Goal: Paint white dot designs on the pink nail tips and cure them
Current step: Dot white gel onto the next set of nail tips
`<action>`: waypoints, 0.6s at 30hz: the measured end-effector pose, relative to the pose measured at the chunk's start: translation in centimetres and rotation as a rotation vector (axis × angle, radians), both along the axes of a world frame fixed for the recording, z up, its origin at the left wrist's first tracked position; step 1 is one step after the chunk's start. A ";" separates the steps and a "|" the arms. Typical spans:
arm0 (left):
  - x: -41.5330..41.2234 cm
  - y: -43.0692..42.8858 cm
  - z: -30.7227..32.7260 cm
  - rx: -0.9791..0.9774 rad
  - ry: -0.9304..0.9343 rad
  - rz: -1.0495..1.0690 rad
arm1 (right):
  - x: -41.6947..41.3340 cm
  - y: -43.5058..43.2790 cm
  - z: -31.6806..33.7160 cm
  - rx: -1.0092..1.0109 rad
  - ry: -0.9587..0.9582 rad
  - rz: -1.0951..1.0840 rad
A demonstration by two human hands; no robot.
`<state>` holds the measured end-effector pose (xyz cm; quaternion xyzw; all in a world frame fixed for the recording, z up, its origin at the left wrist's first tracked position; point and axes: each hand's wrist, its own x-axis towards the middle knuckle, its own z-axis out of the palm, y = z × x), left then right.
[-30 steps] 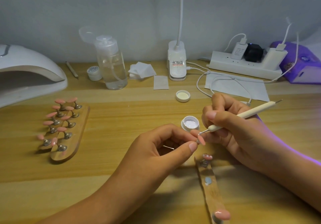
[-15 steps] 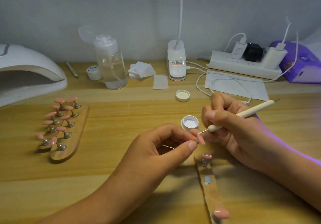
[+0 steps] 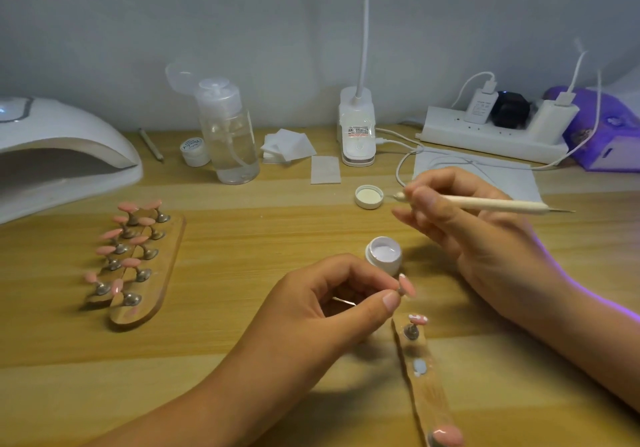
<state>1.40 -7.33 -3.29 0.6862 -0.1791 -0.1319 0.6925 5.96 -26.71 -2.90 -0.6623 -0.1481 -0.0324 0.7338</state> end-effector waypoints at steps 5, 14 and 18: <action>0.1 0.0 0.1 -0.002 -0.023 -0.018 | -0.6 0.0 -0.3 -0.308 -0.248 -0.104; 0.1 0.0 0.1 -0.006 -0.031 -0.029 | -0.6 0.3 -0.7 -0.509 -0.264 -0.119; 0.0 0.1 0.1 0.010 -0.035 -0.028 | -0.4 0.2 -0.8 -0.547 -0.277 -0.087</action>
